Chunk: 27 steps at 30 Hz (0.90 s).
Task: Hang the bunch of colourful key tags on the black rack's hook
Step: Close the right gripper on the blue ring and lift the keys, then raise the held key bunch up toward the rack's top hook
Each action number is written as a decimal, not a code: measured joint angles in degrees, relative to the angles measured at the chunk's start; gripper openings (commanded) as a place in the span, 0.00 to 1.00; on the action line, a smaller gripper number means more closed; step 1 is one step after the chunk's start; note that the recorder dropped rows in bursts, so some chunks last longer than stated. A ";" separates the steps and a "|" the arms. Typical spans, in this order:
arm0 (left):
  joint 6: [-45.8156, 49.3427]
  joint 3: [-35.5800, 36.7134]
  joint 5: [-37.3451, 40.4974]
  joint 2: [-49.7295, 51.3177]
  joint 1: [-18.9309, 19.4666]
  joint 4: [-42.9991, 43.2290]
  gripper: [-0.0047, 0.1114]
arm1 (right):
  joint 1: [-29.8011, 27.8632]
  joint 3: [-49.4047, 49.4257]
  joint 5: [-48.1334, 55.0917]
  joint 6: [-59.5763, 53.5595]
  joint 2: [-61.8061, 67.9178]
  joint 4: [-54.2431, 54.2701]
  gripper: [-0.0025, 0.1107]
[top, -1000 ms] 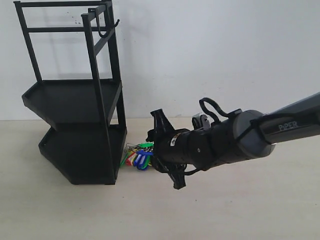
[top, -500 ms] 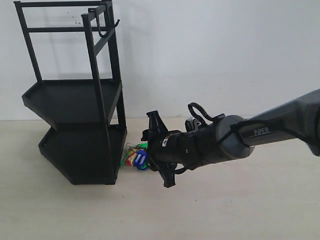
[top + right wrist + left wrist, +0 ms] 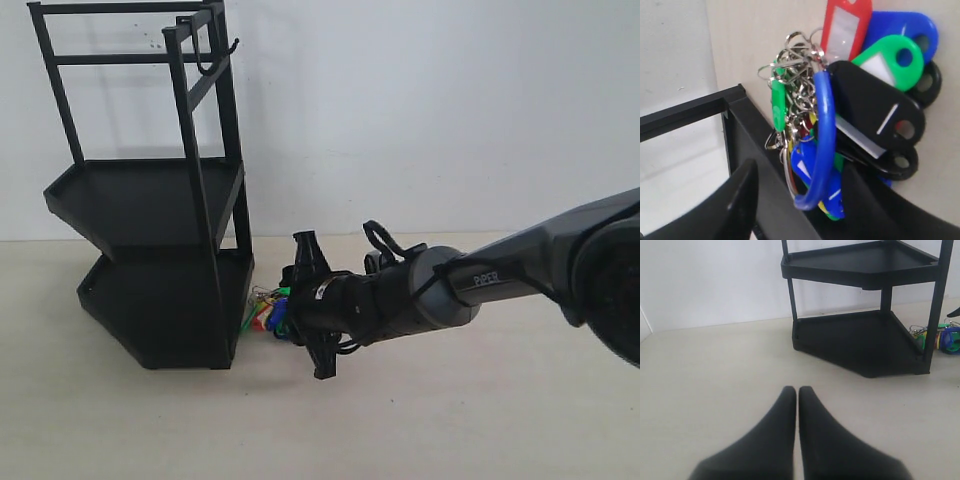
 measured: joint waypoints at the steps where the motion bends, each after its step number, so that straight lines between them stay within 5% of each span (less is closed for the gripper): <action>1: 0.00 0.00 0.00 0.00 0.00 0.00 0.08 | 0.00 -0.37 -0.04 0.10 0.28 0.18 0.32; 5: 0.00 0.00 0.00 0.00 0.00 0.00 0.08 | 0.00 -1.04 -0.36 0.22 0.39 0.64 0.02; 14: 0.00 0.00 0.00 0.00 0.00 0.00 0.08 | 0.00 -1.04 5.84 -9.01 -1.10 0.76 0.02; 27: 0.00 0.00 0.00 0.00 0.00 0.00 0.08 | -5.57 8.44 15.57 -47.03 -20.79 -1.78 0.02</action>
